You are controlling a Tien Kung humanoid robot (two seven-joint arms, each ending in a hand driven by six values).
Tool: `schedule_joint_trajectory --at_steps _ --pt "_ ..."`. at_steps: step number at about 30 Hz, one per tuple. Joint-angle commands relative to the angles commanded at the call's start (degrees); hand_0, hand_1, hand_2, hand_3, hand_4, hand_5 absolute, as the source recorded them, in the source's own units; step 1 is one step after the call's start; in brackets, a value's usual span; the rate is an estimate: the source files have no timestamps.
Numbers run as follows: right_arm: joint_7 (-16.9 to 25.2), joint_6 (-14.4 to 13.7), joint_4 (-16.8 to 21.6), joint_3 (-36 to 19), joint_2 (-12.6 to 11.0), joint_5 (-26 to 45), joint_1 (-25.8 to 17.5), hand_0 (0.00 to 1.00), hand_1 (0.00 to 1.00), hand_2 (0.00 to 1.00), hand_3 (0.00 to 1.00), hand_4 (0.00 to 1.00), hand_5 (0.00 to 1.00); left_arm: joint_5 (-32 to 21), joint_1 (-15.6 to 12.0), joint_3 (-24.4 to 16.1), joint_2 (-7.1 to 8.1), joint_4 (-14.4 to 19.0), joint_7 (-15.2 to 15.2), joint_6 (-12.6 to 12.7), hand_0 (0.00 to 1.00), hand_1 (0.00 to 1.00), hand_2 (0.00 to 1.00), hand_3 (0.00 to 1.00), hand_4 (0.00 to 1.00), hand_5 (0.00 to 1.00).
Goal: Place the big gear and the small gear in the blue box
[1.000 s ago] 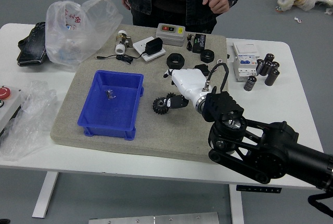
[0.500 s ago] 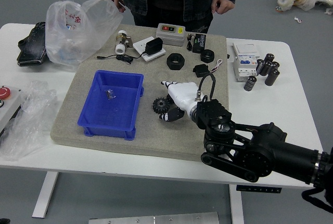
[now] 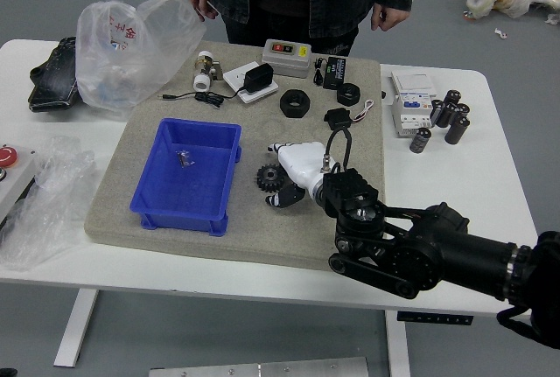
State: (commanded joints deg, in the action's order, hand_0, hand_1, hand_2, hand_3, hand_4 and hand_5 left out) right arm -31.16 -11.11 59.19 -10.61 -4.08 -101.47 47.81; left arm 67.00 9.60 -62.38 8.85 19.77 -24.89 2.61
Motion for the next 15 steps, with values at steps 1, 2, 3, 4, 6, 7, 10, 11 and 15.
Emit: schedule_joint_trajectory --at_steps 1,2,3,4,6,7,10,11,15 --pt "0.19 -0.21 -0.05 0.14 0.01 0.11 -0.02 0.448 0.667 0.758 0.672 0.590 0.215 -0.01 0.01 0.01 0.01 0.00 0.01 0.00 0.647 0.626 0.584 0.689 0.726 0.393" --pt "0.43 -0.48 -0.09 0.27 0.00 0.22 -0.04 0.446 0.656 0.690 0.540 0.617 0.066 -0.04 0.01 0.02 0.01 0.00 0.02 0.02 0.647 0.626 0.584 0.690 0.725 0.392" --pt "0.62 -0.71 -0.10 0.34 -0.02 0.30 -0.07 0.446 0.656 0.690 0.540 0.617 0.066 -0.05 0.01 0.04 0.01 0.00 0.03 0.02 0.647 0.626 0.584 0.690 0.725 0.392" --pt "0.79 -0.93 -0.10 0.37 -0.05 0.36 -0.09 0.446 0.656 0.690 0.540 0.617 0.066 -0.04 0.01 0.04 0.00 0.00 0.03 0.01 0.647 0.626 0.584 0.690 0.725 0.392" --pt "1.13 -1.33 -0.07 0.33 -0.13 0.46 -0.10 0.446 0.656 0.690 0.540 0.617 0.066 -0.07 0.01 0.08 -0.01 -0.01 0.07 0.01 0.647 0.626 0.584 0.690 0.725 0.392" --pt "1.37 -1.58 -0.05 0.24 -0.20 0.57 -0.10 0.441 0.654 0.665 0.434 0.580 0.076 -0.11 0.03 0.12 -0.02 -0.02 0.11 0.02 0.647 0.626 0.584 0.689 0.724 0.393" --pt "1.78 -2.03 0.00 -0.20 -0.37 0.68 -0.07 0.441 0.654 0.665 0.434 0.580 0.076 -0.10 0.05 0.15 -0.07 -0.04 0.20 0.02 0.647 0.626 0.584 0.689 0.724 0.393" --pt "1.88 -2.13 0.01 -0.39 -0.43 0.70 -0.07 0.441 0.654 0.665 0.434 0.580 0.076 -0.09 0.06 0.15 -0.08 -0.04 0.21 0.02 0.647 0.626 0.584 0.689 0.724 0.393" --pt "2.15 -2.47 -0.03 -1.43 -0.73 0.49 0.02 0.438 0.653 0.663 0.424 0.526 0.064 0.01 0.03 0.08 -0.15 -0.04 0.23 0.01 0.647 0.625 0.583 0.690 0.723 0.393"
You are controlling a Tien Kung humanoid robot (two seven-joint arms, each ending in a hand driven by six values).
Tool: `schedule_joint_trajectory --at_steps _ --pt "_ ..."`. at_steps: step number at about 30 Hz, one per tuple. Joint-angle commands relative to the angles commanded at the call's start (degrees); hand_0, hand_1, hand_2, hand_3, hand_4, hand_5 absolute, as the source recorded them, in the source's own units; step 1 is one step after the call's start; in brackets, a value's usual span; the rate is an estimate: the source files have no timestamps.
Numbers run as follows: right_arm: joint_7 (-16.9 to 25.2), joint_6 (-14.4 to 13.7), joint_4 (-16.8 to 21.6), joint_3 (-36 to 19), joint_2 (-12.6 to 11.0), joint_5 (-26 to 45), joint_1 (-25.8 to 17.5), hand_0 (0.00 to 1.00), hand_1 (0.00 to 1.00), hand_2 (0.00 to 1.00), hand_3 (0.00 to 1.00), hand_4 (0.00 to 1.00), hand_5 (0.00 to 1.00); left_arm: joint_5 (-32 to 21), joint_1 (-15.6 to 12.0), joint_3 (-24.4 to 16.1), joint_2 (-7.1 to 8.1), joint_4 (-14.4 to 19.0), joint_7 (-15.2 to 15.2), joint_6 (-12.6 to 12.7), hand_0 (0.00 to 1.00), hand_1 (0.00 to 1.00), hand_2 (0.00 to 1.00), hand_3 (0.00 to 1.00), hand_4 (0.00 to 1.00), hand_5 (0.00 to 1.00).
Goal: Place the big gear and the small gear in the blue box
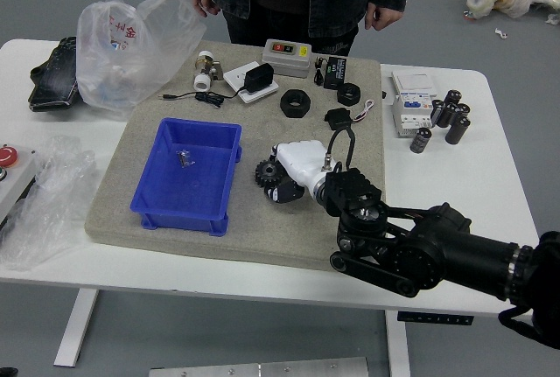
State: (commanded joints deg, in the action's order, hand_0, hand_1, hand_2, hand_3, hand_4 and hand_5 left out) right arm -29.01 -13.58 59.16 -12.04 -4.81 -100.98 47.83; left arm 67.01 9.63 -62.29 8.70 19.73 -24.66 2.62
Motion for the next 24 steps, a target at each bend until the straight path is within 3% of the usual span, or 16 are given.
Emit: schedule_joint_trajectory --at_steps 21,22,24 --pt "0.63 -0.39 -2.56 -3.37 -1.43 -0.25 2.61 0.432 0.649 0.661 0.417 0.522 0.068 0.19 0.00 -0.05 0.08 -0.01 0.09 -0.02 0.647 0.625 0.584 0.692 0.722 0.398" --pt "0.64 -0.39 -2.79 -3.36 -1.44 -0.21 2.61 0.443 0.671 0.731 0.418 0.522 0.064 0.24 -0.03 -0.09 0.08 0.00 0.06 -0.04 0.647 0.625 0.585 0.694 0.722 0.398" --pt "0.64 -0.41 -3.17 -3.37 -1.44 -0.18 2.60 0.443 0.671 0.731 0.418 0.522 0.064 0.35 -0.08 -0.19 0.07 0.02 0.00 -0.06 0.647 0.625 0.585 0.694 0.722 0.398"
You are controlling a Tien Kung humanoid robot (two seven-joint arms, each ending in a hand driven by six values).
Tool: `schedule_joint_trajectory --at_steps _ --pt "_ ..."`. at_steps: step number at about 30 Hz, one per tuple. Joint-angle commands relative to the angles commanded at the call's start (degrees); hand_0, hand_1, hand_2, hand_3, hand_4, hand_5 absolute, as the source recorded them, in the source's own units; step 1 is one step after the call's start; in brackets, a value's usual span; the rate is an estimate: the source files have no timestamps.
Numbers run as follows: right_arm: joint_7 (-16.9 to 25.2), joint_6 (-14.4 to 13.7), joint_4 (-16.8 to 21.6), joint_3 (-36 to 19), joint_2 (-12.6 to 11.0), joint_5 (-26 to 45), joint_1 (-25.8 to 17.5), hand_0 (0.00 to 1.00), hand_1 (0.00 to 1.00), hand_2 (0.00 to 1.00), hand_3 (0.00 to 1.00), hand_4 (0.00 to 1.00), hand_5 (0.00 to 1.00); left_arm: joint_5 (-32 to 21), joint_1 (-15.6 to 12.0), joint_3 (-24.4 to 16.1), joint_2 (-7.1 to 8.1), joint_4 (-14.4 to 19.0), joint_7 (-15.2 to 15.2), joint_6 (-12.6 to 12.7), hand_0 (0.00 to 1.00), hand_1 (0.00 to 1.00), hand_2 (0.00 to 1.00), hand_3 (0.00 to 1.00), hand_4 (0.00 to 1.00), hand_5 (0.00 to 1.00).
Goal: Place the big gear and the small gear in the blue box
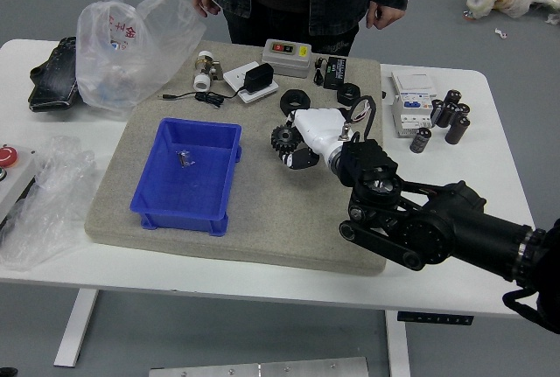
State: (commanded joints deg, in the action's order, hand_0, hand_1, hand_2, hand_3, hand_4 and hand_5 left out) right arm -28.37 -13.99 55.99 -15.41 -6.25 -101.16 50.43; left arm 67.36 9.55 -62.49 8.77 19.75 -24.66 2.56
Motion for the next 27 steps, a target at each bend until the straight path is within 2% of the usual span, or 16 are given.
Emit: schedule_joint_trajectory --at_steps 4,5,10,11,16,17,24,27 --pt "-0.14 0.04 -0.50 -0.14 0.04 -0.07 -0.03 0.443 0.671 0.731 0.418 0.522 0.064 0.10 0.01 -0.07 -0.04 0.00 0.05 -0.02 0.647 0.625 0.585 0.694 0.722 0.398" --pt "-0.18 0.11 -0.59 -0.19 0.05 -0.08 -0.03 0.504 0.754 0.820 0.412 0.528 0.062 0.10 0.02 -0.07 -0.05 0.00 0.08 -0.01 0.647 0.624 0.587 0.695 0.722 0.406" --pt "-0.22 0.68 -0.93 -0.36 0.16 0.21 -0.06 0.504 0.754 0.820 0.412 0.528 0.062 0.08 0.07 -0.10 -0.09 0.01 0.14 0.03 0.647 0.624 0.587 0.695 0.722 0.406" --pt "-0.19 0.77 -0.98 -0.38 0.17 0.30 -0.07 0.894 0.913 0.906 0.400 0.536 0.052 0.10 0.07 -0.13 -0.09 0.02 0.11 0.02 0.647 0.624 0.587 0.696 0.720 0.404" --pt "0.09 0.91 -1.14 -0.40 0.22 0.67 -0.08 0.894 0.913 0.906 0.400 0.536 0.052 0.11 0.06 -0.18 -0.06 0.03 0.07 0.04 0.647 0.624 0.587 0.696 0.720 0.404" --pt "0.15 0.92 -1.15 -0.42 0.23 0.70 -0.07 0.973 0.972 0.949 0.404 0.537 0.056 0.11 0.06 -0.19 -0.06 0.03 0.06 0.05 0.646 0.624 0.587 0.697 0.721 0.411" --pt "0.45 0.62 -0.79 -0.76 0.16 0.64 -0.08 0.977 0.979 0.956 0.407 0.537 0.053 0.20 0.02 -0.25 -0.09 0.04 0.06 0.02 0.646 0.624 0.588 0.699 0.721 0.420" --pt "0.83 0.21 0.84 -1.20 -0.17 0.92 -0.14 0.977 0.979 0.956 0.407 0.537 0.053 0.30 -0.05 -0.31 -0.09 0.04 0.03 0.00 0.646 0.624 0.588 0.699 0.721 0.420"
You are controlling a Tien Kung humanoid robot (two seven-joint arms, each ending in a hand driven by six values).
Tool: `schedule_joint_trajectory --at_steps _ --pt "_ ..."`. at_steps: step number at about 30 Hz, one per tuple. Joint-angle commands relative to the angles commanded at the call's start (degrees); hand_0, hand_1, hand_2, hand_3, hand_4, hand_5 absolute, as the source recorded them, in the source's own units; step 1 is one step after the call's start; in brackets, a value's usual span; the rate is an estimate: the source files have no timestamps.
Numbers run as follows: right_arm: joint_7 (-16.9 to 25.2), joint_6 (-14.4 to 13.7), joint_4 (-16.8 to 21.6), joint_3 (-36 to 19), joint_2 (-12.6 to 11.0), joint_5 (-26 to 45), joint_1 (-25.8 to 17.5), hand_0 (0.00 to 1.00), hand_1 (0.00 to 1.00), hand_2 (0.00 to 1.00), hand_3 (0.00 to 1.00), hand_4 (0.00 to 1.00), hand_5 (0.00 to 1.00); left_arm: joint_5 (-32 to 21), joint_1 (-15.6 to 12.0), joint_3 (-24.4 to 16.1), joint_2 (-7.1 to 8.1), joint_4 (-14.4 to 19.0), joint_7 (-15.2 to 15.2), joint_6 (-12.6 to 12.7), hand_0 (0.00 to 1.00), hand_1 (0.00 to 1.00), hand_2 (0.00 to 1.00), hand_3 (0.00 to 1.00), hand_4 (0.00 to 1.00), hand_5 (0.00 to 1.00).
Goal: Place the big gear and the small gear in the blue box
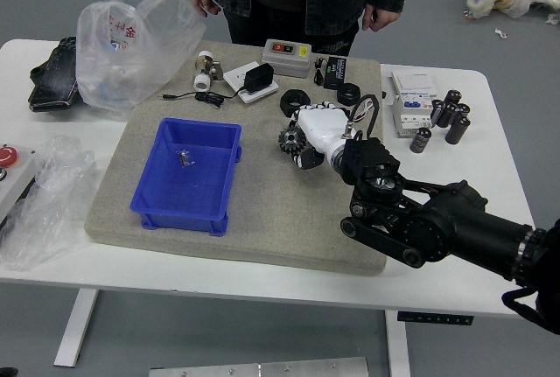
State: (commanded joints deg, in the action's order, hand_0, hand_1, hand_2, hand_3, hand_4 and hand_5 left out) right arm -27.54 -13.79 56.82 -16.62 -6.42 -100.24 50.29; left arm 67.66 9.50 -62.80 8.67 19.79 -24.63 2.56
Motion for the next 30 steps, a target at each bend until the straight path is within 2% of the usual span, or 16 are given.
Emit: schedule_joint_trajectory --at_steps 7,11,14,18,25,26,30 --pt "1.32 -1.40 7.19 -0.46 -0.21 1.42 0.78 0.968 0.973 0.955 0.411 0.521 0.040 0.17 -0.04 -0.09 -0.01 0.01 -0.03 -0.06 0.646 0.625 0.588 0.699 0.723 0.422" --pt "1.58 -1.65 11.46 0.61 0.63 2.38 1.86 0.962 0.952 0.951 0.411 0.526 0.040 0.11 0.05 -0.07 0.01 0.02 -0.04 -0.03 0.646 0.625 0.590 0.703 0.729 0.432" --pt "1.77 -1.88 12.92 1.23 1.61 2.63 2.42 0.962 0.948 0.951 0.414 0.526 0.042 0.01 0.15 -0.01 0.01 0.02 -0.03 0.00 0.646 0.624 0.590 0.704 0.731 0.440" --pt "1.84 -2.58 13.17 2.11 2.86 2.43 3.01 0.962 0.948 0.951 0.414 0.526 0.042 -0.09 0.23 0.05 0.00 0.04 -0.04 0.03 0.646 0.624 0.590 0.704 0.731 0.440" --pt "0.94 -4.83 10.49 3.68 5.64 -3.27 4.75 0.960 0.966 0.964 0.414 0.520 0.043 1.38 0.30 -1.40 -0.04 0.37 -1.08 -0.10 0.645 0.624 0.591 0.705 0.731 0.447" --pt "0.93 -4.79 10.25 3.84 5.85 -3.34 4.85 0.964 0.991 0.998 0.659 0.599 0.257 1.51 0.31 -1.53 0.01 0.40 -1.14 -0.08 0.645 0.624 0.592 0.704 0.732 0.454" --pt "1.50 -4.65 10.35 4.00 6.24 -3.80 4.88 0.964 0.991 0.998 0.659 0.599 0.257 2.13 0.34 -2.28 -0.01 0.57 -1.59 0.02 0.645 0.624 0.592 0.704 0.732 0.454"
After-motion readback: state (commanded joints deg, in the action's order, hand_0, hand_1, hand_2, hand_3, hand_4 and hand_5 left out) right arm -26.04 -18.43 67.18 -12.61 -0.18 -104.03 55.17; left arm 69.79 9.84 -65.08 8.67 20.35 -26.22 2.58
